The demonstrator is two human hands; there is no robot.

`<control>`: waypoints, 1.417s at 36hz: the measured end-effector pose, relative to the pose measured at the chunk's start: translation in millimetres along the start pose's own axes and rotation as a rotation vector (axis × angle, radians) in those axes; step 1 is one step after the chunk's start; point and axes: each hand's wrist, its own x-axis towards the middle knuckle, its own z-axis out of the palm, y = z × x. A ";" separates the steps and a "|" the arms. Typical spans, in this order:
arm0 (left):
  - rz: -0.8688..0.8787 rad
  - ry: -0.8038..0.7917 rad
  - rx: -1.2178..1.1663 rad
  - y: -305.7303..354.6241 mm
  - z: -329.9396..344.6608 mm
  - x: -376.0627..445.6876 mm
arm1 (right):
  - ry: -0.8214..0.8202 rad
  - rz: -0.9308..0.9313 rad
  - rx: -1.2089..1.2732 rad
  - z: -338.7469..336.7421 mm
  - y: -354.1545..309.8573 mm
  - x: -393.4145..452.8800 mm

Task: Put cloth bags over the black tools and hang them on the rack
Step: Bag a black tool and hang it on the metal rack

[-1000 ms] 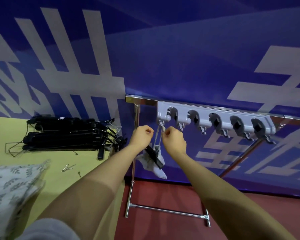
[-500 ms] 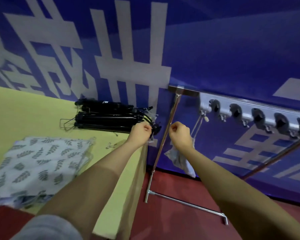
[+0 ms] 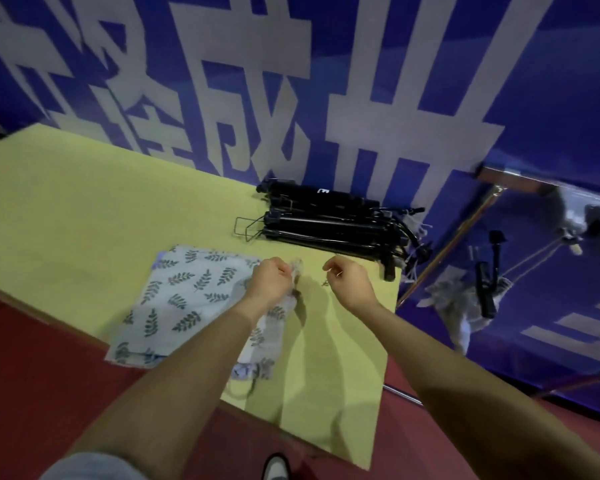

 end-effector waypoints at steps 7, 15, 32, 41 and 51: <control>-0.047 -0.077 0.045 -39.2 -15.4 15.3 | -0.238 -0.064 -0.203 47.6 -9.6 15.2; -0.012 -0.328 0.365 -59.6 -0.3 27.2 | -0.364 -0.129 -0.346 82.1 7.0 30.5; 0.342 -0.060 0.490 -25.7 -32.3 27.1 | -0.062 -0.274 -0.208 59.4 -32.9 48.8; 0.509 -0.180 0.897 -2.3 -51.3 29.8 | 0.050 -0.360 -0.184 39.7 -38.3 58.2; 0.477 -0.204 0.537 34.7 -46.2 36.1 | 0.023 -0.015 -0.203 16.3 24.0 54.4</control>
